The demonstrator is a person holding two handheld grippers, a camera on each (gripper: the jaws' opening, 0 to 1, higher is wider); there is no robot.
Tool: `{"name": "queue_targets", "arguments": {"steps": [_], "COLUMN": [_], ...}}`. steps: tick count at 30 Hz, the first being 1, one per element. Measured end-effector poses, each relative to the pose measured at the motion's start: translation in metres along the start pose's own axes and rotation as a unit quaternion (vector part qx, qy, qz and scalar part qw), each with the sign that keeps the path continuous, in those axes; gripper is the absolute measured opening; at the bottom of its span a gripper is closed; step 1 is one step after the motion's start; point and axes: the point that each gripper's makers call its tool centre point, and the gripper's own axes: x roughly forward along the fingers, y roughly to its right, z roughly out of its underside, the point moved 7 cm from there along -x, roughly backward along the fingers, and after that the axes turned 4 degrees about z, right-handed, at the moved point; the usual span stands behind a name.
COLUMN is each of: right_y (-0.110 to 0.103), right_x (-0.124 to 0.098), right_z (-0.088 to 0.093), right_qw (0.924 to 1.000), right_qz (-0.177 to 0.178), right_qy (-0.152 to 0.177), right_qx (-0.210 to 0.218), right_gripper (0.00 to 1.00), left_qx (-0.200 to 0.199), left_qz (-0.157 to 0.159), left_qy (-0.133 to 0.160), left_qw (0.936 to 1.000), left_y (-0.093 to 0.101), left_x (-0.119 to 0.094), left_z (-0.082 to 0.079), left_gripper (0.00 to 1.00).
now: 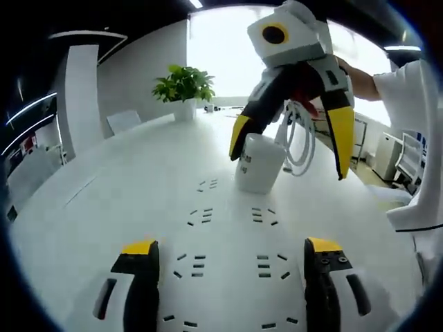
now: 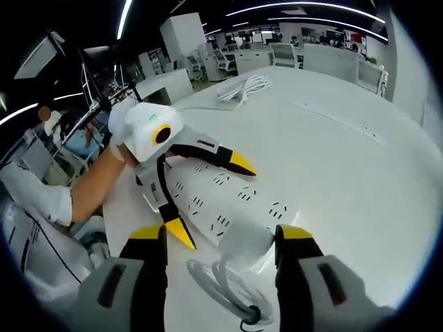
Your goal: Straighten the power strip on the desk, plug the charger into it
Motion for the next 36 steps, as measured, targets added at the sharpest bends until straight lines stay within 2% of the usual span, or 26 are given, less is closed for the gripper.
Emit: {"name": "queue_targets", "arguments": {"steps": [6, 17, 29, 36], "right_y": [-0.004, -0.008, -0.011, -0.007], "right_x": [-0.001, -0.005, -0.008, -0.006], "right_z": [0.002, 0.007, 0.01, 0.013], "right_qw": [0.9997, 0.9998, 0.9998, 0.9997], "right_qz": [0.014, 0.019, 0.021, 0.02], "right_qy": [-0.007, 0.002, -0.005, 0.016], "right_qx": [-0.016, -0.004, -0.006, -0.001], "right_gripper": [0.63, 0.64, 0.63, 0.61], "left_qx": [0.007, 0.011, 0.015, 0.012], "left_qz": [0.014, 0.029, 0.036, 0.039], "left_qy": [-0.001, -0.005, -0.005, 0.005], "left_qw": [0.9999, 0.9995, 0.9992, 0.9992], "left_y": [0.0, 0.003, 0.006, 0.005], "left_x": [0.0, 0.001, 0.003, 0.003], "left_z": [0.0, 0.001, 0.001, 0.003], "left_gripper": [0.88, 0.88, 0.89, 0.91]}}
